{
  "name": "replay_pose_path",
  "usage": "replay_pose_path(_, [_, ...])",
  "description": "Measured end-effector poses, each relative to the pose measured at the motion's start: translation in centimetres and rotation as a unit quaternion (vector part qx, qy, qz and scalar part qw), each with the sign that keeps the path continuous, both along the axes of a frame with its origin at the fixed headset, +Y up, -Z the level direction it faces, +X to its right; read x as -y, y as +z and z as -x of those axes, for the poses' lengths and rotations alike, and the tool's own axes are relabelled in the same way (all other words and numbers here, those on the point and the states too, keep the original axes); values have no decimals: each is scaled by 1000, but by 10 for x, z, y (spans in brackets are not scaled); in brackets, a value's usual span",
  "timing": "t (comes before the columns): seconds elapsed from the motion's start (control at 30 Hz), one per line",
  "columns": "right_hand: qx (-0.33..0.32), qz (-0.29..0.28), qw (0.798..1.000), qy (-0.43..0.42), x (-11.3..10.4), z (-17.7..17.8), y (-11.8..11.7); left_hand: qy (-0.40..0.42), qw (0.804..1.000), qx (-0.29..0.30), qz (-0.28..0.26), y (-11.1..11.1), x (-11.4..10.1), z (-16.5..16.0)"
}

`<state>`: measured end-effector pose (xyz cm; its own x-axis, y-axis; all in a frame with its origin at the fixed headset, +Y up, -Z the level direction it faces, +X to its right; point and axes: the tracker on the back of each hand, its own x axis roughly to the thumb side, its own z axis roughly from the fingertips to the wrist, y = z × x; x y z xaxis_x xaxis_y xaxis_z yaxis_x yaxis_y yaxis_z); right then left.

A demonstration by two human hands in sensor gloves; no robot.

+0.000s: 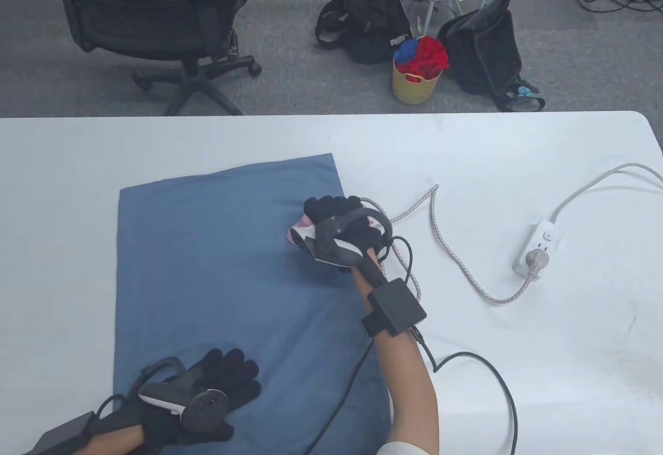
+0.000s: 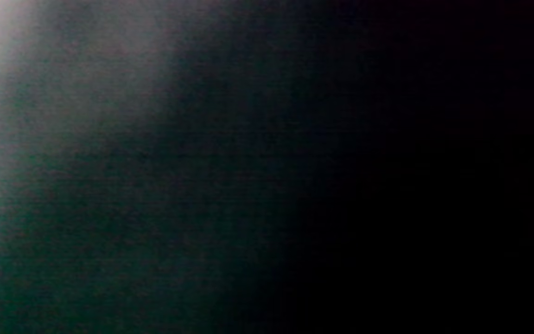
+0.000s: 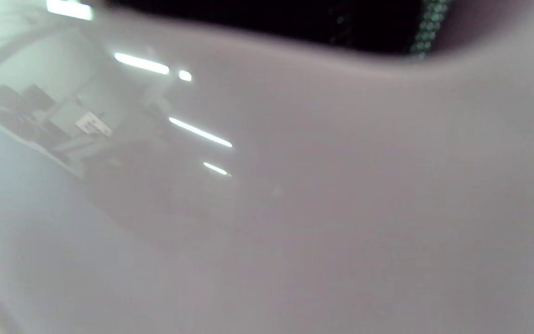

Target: Iron pillowcase with electric iron on table

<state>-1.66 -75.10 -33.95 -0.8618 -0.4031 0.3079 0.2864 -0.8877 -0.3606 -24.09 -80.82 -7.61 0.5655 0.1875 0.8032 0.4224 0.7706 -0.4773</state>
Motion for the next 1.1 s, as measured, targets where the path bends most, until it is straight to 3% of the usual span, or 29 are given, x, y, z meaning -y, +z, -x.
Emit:
replay_pose_path(0.3, [49, -9, 999, -11, 1, 5, -36, -1, 1000, 1, 0, 0, 0, 0])
replay_pose_path(0.53, [79, -9, 997, -9, 2, 7, -51, 0, 1000, 1, 2, 0, 0, 0])
replay_pose_path(0.6, [81, 3, 997, -1, 0, 7, -50, -1, 1000, 1, 2, 1, 0, 0])
replay_pose_path(0.67, [85, 53, 995, 10, -8, 8, -50, -2, 1000, 2, 0, 1, 0, 0])
replay_pose_path(0.73, [86, 80, 993, 25, -16, 11, -45, -3, 1000, 3, 0, 1, 0, 0])
replay_pose_path(0.97, [-34, 57, 996, 62, -77, 59, 5, -9, 1000, 10, -13, 8, -1, -1])
replay_pose_path(1.1, [-132, 62, 988, 44, -86, 100, 32, -9, 1000, 9, -10, 8, -1, 0])
